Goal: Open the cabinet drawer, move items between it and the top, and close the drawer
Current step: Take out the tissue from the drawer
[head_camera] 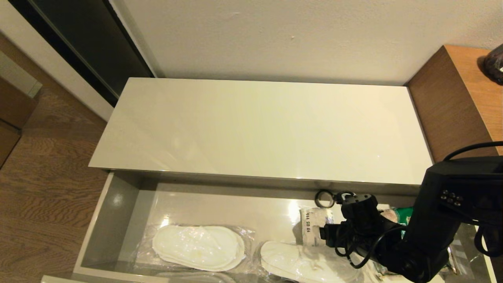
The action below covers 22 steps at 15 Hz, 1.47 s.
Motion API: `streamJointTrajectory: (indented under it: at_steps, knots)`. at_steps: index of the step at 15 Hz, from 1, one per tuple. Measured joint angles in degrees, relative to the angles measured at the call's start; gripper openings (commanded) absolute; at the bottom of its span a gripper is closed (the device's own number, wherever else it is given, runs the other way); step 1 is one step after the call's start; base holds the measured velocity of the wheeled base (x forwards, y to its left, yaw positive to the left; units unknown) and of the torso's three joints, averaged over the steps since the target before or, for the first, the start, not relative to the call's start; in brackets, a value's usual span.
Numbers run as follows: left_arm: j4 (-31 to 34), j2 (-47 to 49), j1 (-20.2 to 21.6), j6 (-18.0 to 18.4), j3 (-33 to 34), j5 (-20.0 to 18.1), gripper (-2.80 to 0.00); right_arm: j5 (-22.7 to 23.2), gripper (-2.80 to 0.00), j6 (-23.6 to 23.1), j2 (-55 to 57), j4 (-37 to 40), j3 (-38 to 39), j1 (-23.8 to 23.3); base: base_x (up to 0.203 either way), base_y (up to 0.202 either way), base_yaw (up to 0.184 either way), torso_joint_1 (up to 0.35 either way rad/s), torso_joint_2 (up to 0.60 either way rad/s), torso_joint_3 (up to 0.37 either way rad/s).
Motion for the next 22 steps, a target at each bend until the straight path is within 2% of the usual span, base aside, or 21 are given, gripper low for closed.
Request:
streamJointTrajectory:
  at_steps: [5, 22]
  knots:
    - [0.0, 0.0, 0.1, 0.0, 0.0, 0.0, -2.80, -0.7, 0.00, 2.2, 1.1, -0.1, -1.4, -0.4, 0.000, 0.000, 0.000, 0.000, 0.00, 0.000]
    - [0.0, 0.0, 0.0, 0.0, 0.0, 0.0, -2.80, -2.3, 0.00, 1.9, 7.0, -5.5, -5.4, -1.5, 0.000, 0.000, 0.000, 0.000, 0.00, 0.000]
